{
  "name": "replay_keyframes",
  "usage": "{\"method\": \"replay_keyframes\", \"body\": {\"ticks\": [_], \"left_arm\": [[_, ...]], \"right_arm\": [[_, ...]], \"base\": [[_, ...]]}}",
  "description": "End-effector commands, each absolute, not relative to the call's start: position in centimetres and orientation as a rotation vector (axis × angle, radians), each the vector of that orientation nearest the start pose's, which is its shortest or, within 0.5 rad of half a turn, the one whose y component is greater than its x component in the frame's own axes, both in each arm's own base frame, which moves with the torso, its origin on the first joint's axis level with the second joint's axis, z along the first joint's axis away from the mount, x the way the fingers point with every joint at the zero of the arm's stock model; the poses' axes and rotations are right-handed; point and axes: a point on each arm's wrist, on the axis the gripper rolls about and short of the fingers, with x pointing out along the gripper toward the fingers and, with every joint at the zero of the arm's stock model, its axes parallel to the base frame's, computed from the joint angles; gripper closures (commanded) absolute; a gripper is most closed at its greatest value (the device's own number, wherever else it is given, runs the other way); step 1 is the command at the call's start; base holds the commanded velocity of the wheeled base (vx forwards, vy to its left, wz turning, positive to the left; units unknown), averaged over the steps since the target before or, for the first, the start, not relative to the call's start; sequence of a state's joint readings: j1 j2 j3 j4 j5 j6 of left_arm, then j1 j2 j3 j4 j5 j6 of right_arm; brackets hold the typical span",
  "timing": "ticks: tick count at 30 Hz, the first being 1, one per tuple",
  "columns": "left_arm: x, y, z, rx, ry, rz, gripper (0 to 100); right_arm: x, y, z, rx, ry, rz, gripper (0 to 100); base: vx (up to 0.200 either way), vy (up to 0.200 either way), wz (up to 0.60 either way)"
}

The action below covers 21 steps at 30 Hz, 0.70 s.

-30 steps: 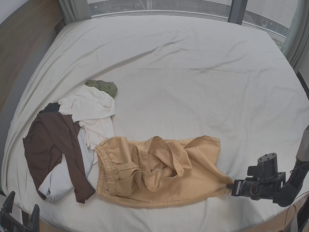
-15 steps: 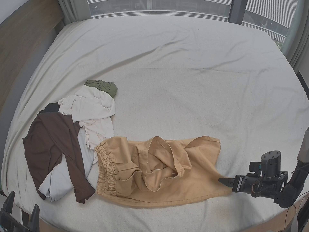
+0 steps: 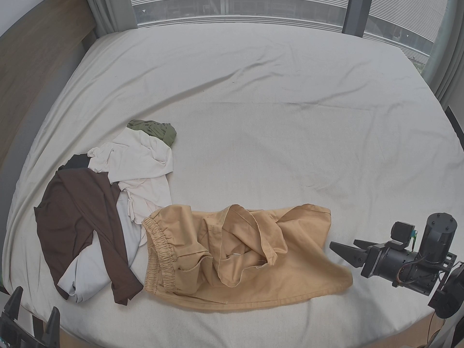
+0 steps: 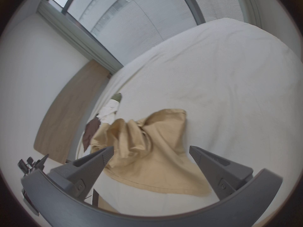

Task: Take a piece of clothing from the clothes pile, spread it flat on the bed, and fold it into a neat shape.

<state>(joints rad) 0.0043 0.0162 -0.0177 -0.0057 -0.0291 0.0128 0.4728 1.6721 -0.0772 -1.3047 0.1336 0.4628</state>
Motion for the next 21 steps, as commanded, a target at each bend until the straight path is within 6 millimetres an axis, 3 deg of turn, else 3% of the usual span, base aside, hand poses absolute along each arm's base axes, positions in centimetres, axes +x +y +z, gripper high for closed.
{"method": "replay_keyframes", "body": {"ticks": [1,8,12,19,21], "left_arm": [[-2.3,-0.1,7.6,0.023,-0.010,-0.038,0],[-2.3,-0.1,7.8,0.024,-0.020,-0.044,0],[-2.9,-0.2,14.3,0.011,-0.215,-0.084,0],[0.1,-0.4,15.1,-0.018,-0.045,-0.306,0],[1.1,-0.7,17.5,-0.067,-0.030,-0.406,0]], "right_arm": [[17.0,12.0,11.0,0.397,0.366,0.682,0],[17.8,14.5,11.1,0.397,0.365,0.752,0],[18.6,15.4,11.4,0.424,0.359,0.760,0],[19.1,17.1,11.1,0.424,0.373,0.798,0],[19.5,17.5,11.4,0.432,0.356,0.808,0]], "base": [[0.000,0.000,0.00],[0.000,0.000,0.00],[0.000,0.000,0.00],[0.000,0.000,0.00],[0.000,0.000,0.00]]}}
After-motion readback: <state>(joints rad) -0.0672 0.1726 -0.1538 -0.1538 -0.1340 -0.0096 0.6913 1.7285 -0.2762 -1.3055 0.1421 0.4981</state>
